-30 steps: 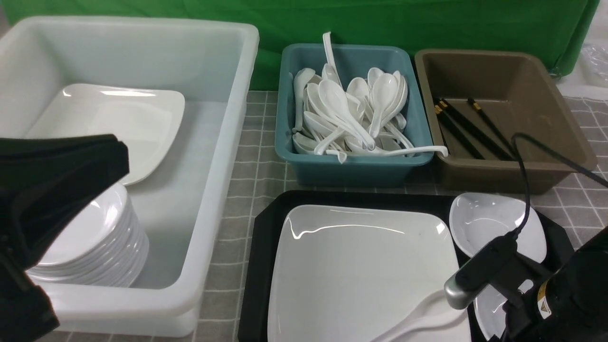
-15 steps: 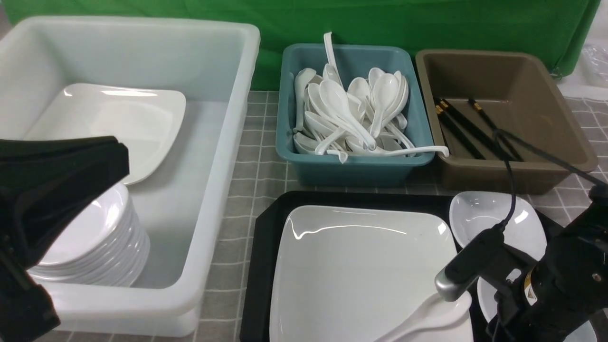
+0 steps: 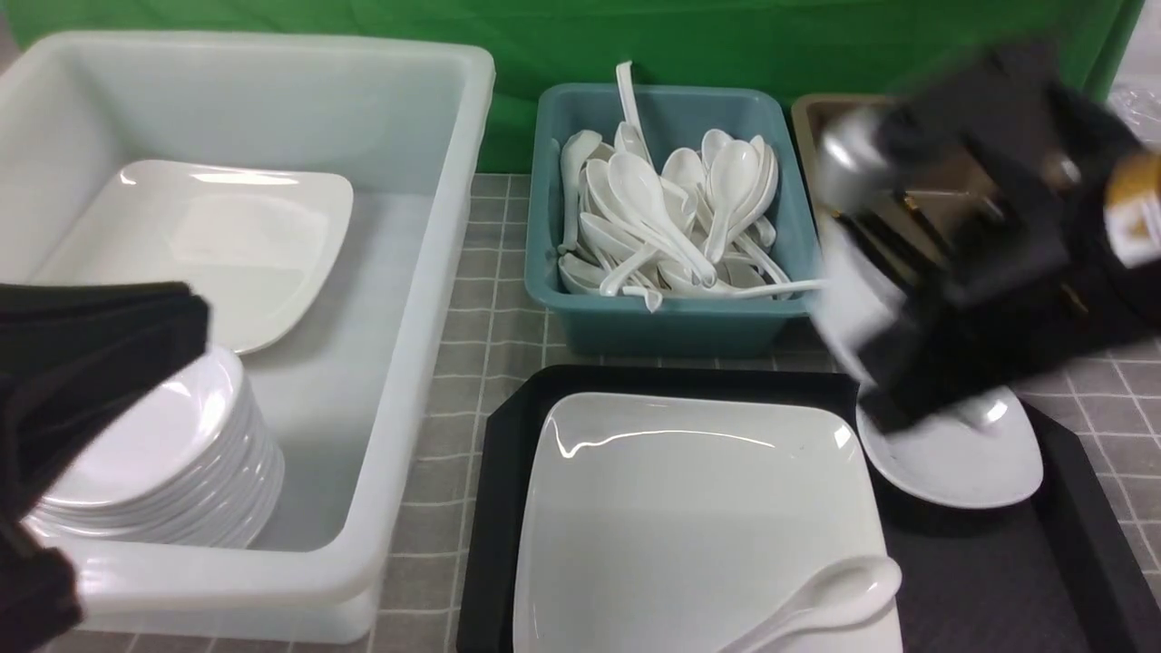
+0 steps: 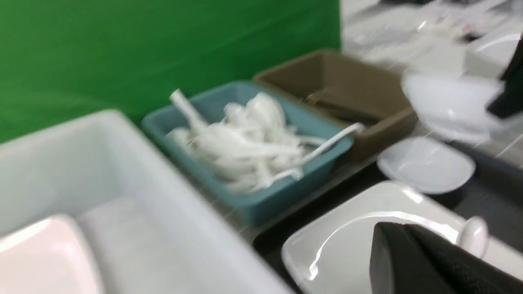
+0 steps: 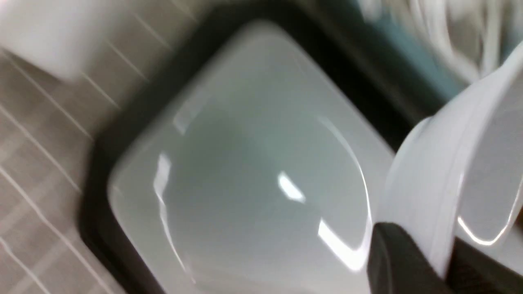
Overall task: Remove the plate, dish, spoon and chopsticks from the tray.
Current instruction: Use the right arm to put the small plate into the large storage box on the left
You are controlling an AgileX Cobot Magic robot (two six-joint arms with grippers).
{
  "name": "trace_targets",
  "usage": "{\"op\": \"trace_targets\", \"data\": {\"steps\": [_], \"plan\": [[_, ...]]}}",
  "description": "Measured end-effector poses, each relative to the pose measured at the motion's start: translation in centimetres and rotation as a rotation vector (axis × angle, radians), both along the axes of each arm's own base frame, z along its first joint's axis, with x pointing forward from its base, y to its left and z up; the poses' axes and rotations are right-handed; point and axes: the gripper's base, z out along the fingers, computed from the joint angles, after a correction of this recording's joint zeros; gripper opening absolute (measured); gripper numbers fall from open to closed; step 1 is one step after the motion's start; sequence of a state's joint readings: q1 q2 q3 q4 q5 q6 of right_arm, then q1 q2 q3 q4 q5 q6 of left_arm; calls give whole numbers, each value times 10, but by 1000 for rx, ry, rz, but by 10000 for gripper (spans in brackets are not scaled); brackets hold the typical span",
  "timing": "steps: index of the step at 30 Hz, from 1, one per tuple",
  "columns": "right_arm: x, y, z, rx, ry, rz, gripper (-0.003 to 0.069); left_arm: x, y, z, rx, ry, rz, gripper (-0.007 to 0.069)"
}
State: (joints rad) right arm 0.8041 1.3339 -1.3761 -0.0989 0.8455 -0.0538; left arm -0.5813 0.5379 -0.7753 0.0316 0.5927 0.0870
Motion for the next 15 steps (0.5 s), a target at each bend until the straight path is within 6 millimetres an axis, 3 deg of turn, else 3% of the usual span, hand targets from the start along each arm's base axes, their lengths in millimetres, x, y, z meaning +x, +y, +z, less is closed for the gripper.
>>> {"op": "trace_targets", "data": {"steps": [1, 2, 3, 4, 5, 7, 10, 15], "plan": [[2, 6, 0, 2, -14, 23, 64, 0, 1, 2, -3, -7, 7, 4], [1, 41, 12, 30, -86, 147, 64, -8, 13, 9, 12, -8, 73, 4], [1, 64, 16, 39, -126, 220, 64, -14, 22, 13, 14, -18, 117, 4], [1, 69, 16, 40, -133, 235, 64, -15, 24, 13, 16, -17, 126, 5], [3, 105, 17, 40, -180, 334, 64, -29, 41, 21, 9, -47, 204, 4], [4, 146, 16, 42, -223, 419, 64, -44, 58, 22, -17, -55, 276, 4], [13, 206, -9, 21, -244, 502, 64, -69, 81, 16, -46, -44, 354, 4], [26, 259, -44, 8, -244, 536, 64, -91, 98, 9, -91, -57, 378, 4]]}}
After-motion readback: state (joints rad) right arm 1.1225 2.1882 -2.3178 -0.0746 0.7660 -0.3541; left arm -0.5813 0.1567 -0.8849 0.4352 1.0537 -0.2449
